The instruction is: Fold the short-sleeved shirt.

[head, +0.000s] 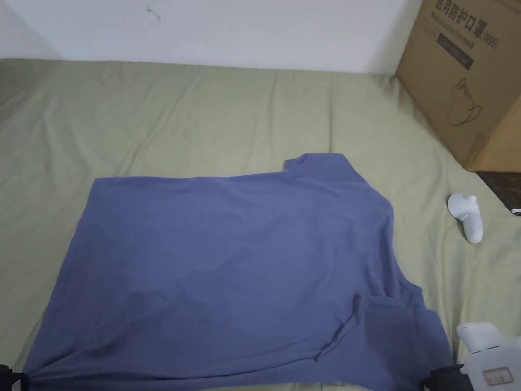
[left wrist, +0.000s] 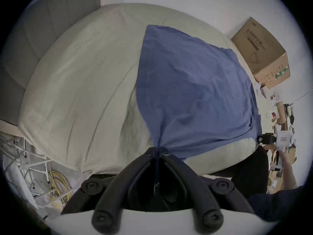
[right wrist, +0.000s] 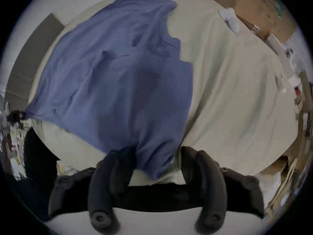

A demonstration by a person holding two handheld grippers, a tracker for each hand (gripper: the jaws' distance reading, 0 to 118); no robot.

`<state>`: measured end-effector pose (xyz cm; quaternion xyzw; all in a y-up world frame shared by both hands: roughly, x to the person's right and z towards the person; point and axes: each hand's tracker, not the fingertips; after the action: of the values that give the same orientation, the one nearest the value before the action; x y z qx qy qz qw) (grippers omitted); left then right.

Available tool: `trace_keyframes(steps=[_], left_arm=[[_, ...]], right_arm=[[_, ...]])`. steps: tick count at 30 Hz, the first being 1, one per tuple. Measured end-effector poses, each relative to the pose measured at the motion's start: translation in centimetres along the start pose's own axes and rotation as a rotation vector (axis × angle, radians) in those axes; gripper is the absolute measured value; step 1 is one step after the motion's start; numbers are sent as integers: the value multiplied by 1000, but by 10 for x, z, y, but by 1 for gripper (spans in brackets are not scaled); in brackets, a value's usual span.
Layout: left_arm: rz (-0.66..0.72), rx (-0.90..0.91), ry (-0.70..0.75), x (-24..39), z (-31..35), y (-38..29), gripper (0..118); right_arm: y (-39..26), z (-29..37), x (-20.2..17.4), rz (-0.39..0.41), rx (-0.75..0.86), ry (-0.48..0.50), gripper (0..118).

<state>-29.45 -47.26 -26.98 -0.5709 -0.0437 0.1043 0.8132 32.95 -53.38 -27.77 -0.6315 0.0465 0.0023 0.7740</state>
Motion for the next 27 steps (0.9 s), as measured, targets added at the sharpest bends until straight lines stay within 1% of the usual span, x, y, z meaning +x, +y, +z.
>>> trace_keyframes(steps=[1, 2, 3, 4, 7, 9, 11, 12, 14, 15, 16, 18, 20, 22, 24, 27], left_arm=[[1, -2, 1, 0, 0, 0, 2], [-3, -2, 4, 2, 0, -1, 2], [-10, -3, 6, 3, -1, -2, 2], [-10, -6, 7, 2, -1, 0, 2], [3, -13, 10, 1, -1, 0, 2], [29, -10, 17, -3, 0, 2, 2], [86, -31, -26, -8, 1, 7, 2], [95, -15, -52, -10, 5, 12, 2], [70, 54, -71, -8, 14, 24, 2], [66, 58, -76, -7, 17, 34, 2], [71, 58, -81, -7, 20, 47, 2], [86, 72, -94, -8, 19, 74, 2], [86, 64, -100, -8, 7, 105, 2], [69, 65, -93, -8, -15, 136, 2], [92, 44, -75, -14, -43, 163, 2], [123, 31, -61, -14, -78, 186, 2]], right_arm=[[-1, 9, -7, 37, 1, -12, 47], [0, 13, -9, 58, 1, -20, 28], [0, 17, -9, 62, 13, 20, 2], [-2, 24, -8, 38, 44, 65, 2], [-3, 36, -6, 45, 46, 47, 2], [-2, 46, 0, -12, 92, 92, 2], [2, 59, 9, -87, 121, 144, 2], [7, 65, 14, -122, 127, 179, 2], [20, 78, 20, -177, 148, 200, 2], [30, 84, 22, -186, 154, 191, 2], [43, 88, 23, -177, 153, 188, 2], [75, 91, 26, -168, 156, 207, 2], [111, 86, 28, -178, 179, 211, 2], [151, 70, 26, -197, 174, 210, 2], [185, 44, 29, -240, 143, 201, 2], [220, 6, 24, -269, 119, 172, 2]])
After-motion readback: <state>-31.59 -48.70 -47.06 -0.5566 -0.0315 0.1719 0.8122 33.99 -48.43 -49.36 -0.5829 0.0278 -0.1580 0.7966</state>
